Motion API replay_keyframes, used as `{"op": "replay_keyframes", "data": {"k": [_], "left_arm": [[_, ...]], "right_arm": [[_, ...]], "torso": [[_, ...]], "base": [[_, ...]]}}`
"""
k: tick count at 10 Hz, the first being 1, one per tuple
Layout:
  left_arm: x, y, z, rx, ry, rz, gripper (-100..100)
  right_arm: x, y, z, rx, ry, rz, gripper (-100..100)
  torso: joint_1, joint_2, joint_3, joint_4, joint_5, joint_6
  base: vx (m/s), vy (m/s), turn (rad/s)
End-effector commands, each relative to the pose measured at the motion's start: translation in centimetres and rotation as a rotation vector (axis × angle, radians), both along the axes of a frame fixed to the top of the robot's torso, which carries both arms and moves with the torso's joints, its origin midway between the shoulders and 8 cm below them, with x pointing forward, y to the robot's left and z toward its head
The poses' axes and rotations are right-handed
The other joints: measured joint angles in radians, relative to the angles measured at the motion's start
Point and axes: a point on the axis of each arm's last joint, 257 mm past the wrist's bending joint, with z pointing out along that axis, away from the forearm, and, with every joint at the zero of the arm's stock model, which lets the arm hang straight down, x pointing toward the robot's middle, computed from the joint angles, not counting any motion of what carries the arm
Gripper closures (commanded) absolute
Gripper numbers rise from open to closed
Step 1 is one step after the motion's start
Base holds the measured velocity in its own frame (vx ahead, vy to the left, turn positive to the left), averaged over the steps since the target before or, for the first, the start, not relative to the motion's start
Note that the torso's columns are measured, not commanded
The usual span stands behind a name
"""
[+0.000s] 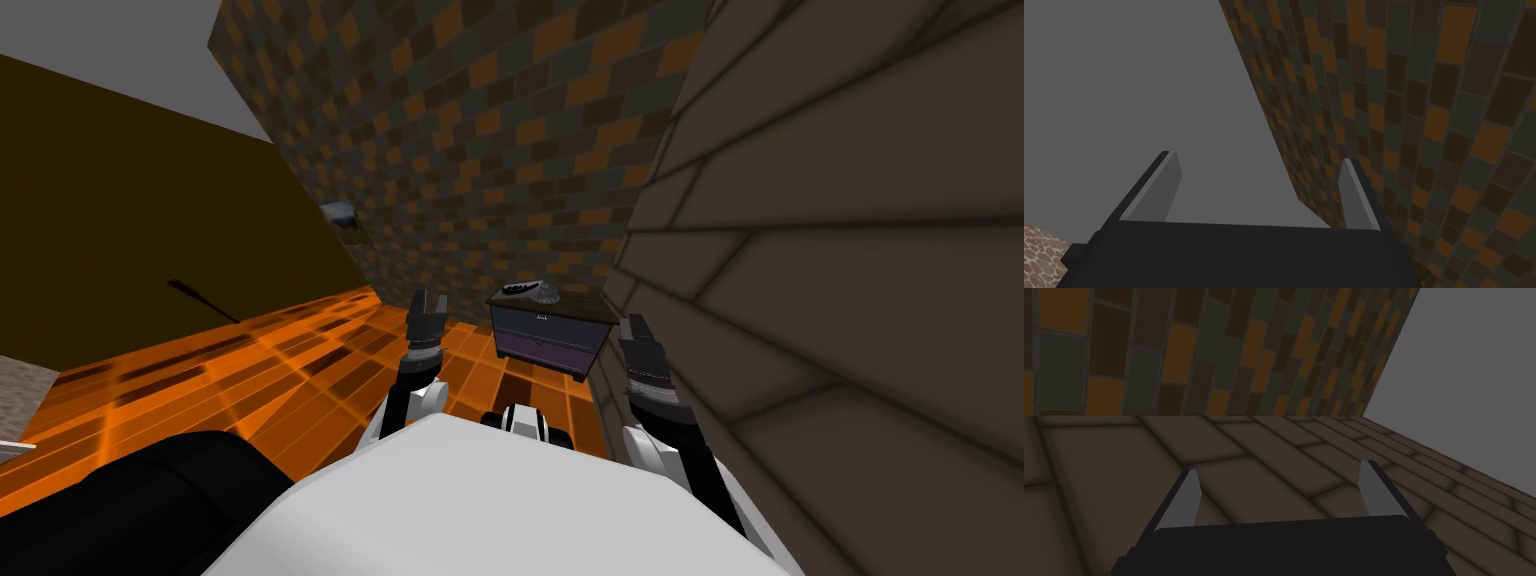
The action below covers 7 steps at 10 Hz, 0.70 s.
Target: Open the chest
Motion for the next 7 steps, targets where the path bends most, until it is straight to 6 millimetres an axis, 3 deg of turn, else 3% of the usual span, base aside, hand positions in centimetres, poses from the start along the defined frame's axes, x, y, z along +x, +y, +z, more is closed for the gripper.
{"op": "replay_keyframes", "data": {"k": [1,7], "left_arm": [[0.0,0.0,0.0,0.0,0.0,0.0,0],[0.0,0.0,0.0,0.0,0.0,0.0,0]], "right_arm": [[0.6,0.1,-1.2,-0.066,0.008,-0.041,-100],[2.3,-0.1,-4.3,-0.214,0.026,-0.136,-100]], "torso": [[0.001,0.0,0.0,0.0,0.0,0.0],[-0.003,0.003,0.002,0.001,-0.001,0.0]], "base": [[0.053,0.051,-0.056],[0.058,0.056,-0.071]]}}
